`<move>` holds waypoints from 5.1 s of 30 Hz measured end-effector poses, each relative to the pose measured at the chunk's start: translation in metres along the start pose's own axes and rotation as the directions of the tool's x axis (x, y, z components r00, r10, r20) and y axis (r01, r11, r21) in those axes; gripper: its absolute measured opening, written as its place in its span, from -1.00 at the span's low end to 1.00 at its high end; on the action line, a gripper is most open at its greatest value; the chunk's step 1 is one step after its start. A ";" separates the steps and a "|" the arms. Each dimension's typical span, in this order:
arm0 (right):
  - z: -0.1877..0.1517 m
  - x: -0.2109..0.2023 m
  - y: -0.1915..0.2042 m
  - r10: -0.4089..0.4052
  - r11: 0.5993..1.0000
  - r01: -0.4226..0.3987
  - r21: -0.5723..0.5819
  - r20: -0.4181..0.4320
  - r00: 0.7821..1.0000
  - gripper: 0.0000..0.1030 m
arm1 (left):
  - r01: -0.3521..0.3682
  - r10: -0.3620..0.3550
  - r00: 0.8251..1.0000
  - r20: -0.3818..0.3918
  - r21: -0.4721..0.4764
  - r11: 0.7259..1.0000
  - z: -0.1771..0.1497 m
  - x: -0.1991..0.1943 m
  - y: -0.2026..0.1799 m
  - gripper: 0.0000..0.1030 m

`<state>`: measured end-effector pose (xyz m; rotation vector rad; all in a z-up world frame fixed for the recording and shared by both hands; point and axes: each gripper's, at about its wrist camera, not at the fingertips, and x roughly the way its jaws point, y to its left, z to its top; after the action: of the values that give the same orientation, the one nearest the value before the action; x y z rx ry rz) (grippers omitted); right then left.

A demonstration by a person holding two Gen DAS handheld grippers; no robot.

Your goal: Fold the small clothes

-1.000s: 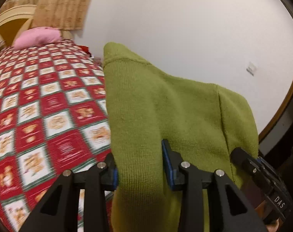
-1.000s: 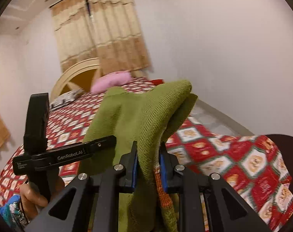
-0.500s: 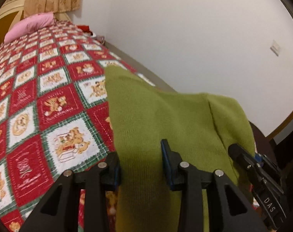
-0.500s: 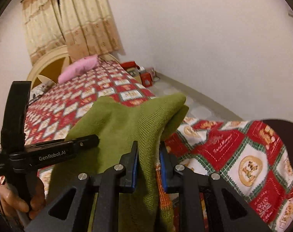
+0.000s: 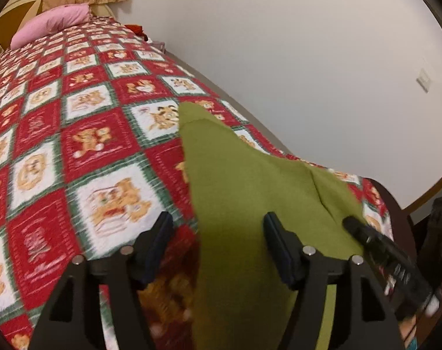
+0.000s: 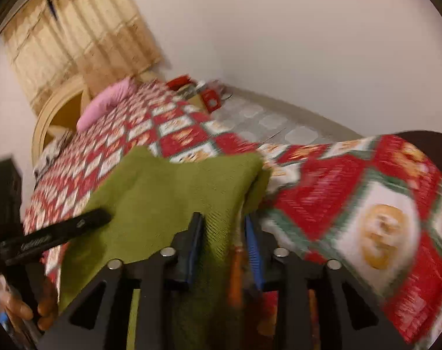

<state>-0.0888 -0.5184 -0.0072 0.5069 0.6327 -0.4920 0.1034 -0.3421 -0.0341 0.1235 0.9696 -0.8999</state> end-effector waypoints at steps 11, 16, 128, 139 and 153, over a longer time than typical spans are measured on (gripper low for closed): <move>-0.061 -0.100 0.010 0.062 0.997 -0.060 -0.056 0.021 0.998 0.27 | 0.127 -0.123 0.991 0.048 -0.096 0.987 -0.065 -0.045 0.024 0.71; -0.087 -0.079 0.036 -0.027 0.982 0.020 -0.188 -0.038 0.999 0.27 | 0.126 -0.126 0.992 0.001 -0.088 0.988 -0.086 -0.035 0.008 0.71; -0.113 -0.291 0.097 -0.113 0.960 0.227 -0.161 0.521 0.846 0.72 | -0.238 0.142 0.885 0.443 0.169 0.956 -0.151 -0.194 -0.092 1.00; -0.113 -0.292 0.098 -0.112 0.960 0.227 -0.164 0.520 0.847 0.72 | -0.246 0.153 0.885 0.441 0.161 0.956 -0.151 -0.192 -0.092 1.00; -0.112 -0.287 0.098 -0.107 0.956 0.230 -0.181 0.515 0.851 0.73 | -0.282 0.190 0.876 0.442 0.152 0.947 -0.149 -0.188 -0.092 1.00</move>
<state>-0.2825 -0.3004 0.1323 0.0800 0.2256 -0.6781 -0.1067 -0.2183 0.0467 0.2153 0.4374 -0.7566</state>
